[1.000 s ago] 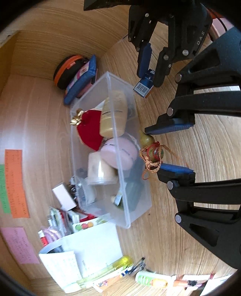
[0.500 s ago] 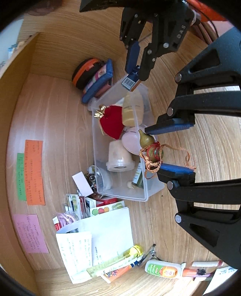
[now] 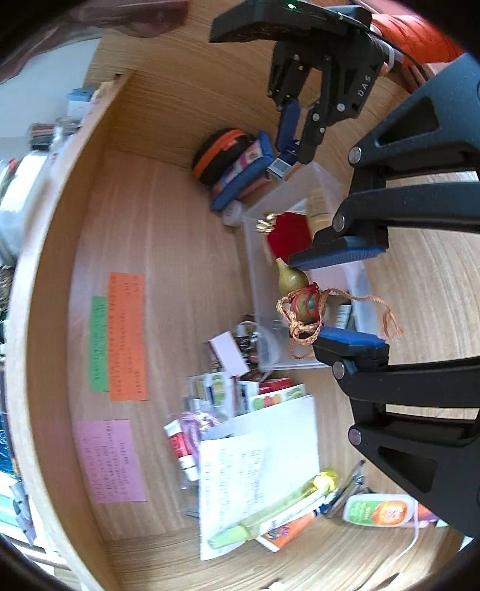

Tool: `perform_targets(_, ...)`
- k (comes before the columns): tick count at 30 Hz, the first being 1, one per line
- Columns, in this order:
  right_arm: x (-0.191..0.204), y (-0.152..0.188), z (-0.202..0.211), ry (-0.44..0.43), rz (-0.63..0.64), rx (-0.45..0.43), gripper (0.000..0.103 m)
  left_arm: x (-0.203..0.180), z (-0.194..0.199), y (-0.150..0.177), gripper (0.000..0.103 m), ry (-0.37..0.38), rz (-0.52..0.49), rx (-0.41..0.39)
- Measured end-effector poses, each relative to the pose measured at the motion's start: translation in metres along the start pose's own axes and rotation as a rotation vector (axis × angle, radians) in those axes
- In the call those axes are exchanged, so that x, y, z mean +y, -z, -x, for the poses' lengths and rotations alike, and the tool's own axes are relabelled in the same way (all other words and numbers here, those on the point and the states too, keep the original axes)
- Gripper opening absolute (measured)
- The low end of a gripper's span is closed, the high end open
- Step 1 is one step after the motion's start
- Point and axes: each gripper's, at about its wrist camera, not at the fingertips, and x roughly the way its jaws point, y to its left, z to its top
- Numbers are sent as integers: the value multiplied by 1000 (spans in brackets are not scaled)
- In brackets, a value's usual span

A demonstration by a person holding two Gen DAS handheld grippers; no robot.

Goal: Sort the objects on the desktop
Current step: 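Carry the gourd charm and card pack over the clear box, then open the left gripper to drop the charm while the right drops the card pack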

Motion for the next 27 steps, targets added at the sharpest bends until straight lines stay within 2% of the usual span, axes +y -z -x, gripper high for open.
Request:
perform_targets(12,-8,-31,-24,-22,-8,-21,25,16,-30,-40,30,-11,33,7)
perform_targets(19,-10,-36,-58,-57,-28,13,25,18,-69,-41,30,0,41,54)
perform_targets(27,-12,-30,-102,-93,-62,72,25,28,-113,-24,30,-9,52,131)
